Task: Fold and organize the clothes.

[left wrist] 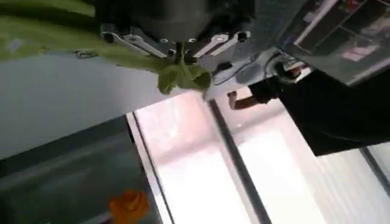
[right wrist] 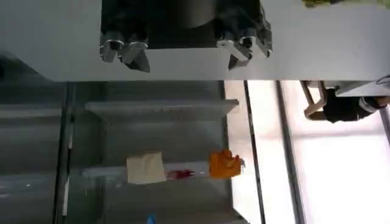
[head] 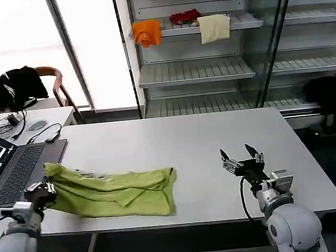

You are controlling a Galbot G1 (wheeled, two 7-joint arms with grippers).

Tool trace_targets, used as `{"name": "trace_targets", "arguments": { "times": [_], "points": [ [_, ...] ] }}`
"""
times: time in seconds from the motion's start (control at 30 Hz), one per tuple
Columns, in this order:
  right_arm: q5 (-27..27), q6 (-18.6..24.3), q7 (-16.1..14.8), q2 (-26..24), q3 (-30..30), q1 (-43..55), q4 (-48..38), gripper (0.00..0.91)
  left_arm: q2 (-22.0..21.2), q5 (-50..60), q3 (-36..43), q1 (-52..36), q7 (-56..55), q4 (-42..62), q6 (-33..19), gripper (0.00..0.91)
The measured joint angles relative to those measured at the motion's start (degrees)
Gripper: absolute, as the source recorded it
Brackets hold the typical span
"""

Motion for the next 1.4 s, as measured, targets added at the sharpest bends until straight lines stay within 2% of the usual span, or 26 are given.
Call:
{"name": "trace_targets", "arguments": {
  "times": [0.13, 0.3, 0.47, 0.8, 1.07, 1.4],
  "points": [
    [-0.5, 0.0, -0.1, -0.2, 0.2, -0.3, 0.0, 0.907, 2.4, 0.2, -1.2, -1.0, 2.7, -0.6, 0.7, 0.0],
    [-1.5, -0.1, -0.2, -0.4, 0.4, -0.6, 0.0, 0.907, 2.7, -0.5, -1.3, -0.9, 4.4, -3.2, 1.9, 0.0],
    [-2.8, 0.0, -0.4, -0.5, 0.4, -1.1, -0.1, 0.907, 0.1, -1.2, 1.9, 0.0, 4.9, -7.5, 3.5, 0.01],
    [-4.0, 0.1, -1.0, -0.6, 1.1, -2.4, 0.9, 0.907, -6.7, 0.3, 15.5, -0.5, 1.7, -13.6, 7.8, 0.01],
    [-4.3, 0.3, -1.1, -0.9, 1.3, -2.9, 1.2, 0.907, -10.0, 2.9, 23.9, -0.3, -0.7, -14.0, 9.5, 0.01],
    [-5.0, 0.5, -1.1, -0.2, 0.6, -2.8, 1.2, 0.907, -12.4, 5.5, 28.9, -0.3, -1.9, -11.5, 10.3, 0.01]
  ]
}}
